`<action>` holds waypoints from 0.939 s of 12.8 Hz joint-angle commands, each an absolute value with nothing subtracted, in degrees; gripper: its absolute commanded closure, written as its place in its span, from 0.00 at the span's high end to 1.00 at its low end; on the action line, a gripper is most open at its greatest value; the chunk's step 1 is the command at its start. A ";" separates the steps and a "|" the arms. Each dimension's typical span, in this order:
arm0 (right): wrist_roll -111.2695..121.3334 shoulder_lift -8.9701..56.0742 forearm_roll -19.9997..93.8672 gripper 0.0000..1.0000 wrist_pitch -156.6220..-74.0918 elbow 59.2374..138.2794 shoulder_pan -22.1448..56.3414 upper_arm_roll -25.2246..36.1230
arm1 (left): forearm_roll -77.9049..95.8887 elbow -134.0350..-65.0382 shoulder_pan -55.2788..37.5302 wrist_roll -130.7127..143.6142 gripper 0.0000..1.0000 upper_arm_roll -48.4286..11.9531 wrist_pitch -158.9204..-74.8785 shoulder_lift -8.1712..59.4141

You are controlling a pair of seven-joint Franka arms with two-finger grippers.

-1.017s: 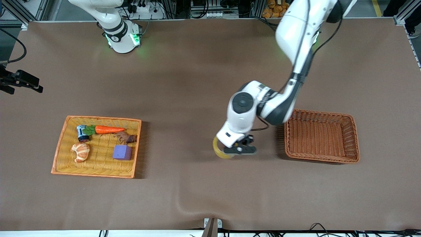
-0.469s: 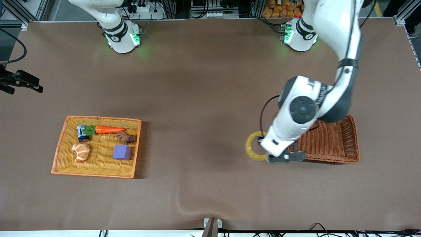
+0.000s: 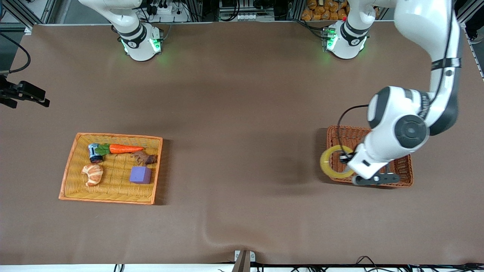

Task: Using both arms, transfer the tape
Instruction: 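Lift the tape roll with the left gripper and carry it over the basket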

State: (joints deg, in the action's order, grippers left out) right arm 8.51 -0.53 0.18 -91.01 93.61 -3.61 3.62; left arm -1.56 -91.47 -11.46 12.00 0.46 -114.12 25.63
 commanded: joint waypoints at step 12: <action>2.81 0.88 0.18 1.00 -90.26 92.29 -3.43 3.34 | -1.58 -114.00 -0.17 -6.14 1.00 -0.18 -138.60 22.85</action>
State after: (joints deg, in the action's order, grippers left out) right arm 3.54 -0.19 0.19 -90.94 93.61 -3.30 3.45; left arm -1.56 -114.65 -1.03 -4.30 0.37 -137.83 23.11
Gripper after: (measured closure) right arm 0.000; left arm 0.489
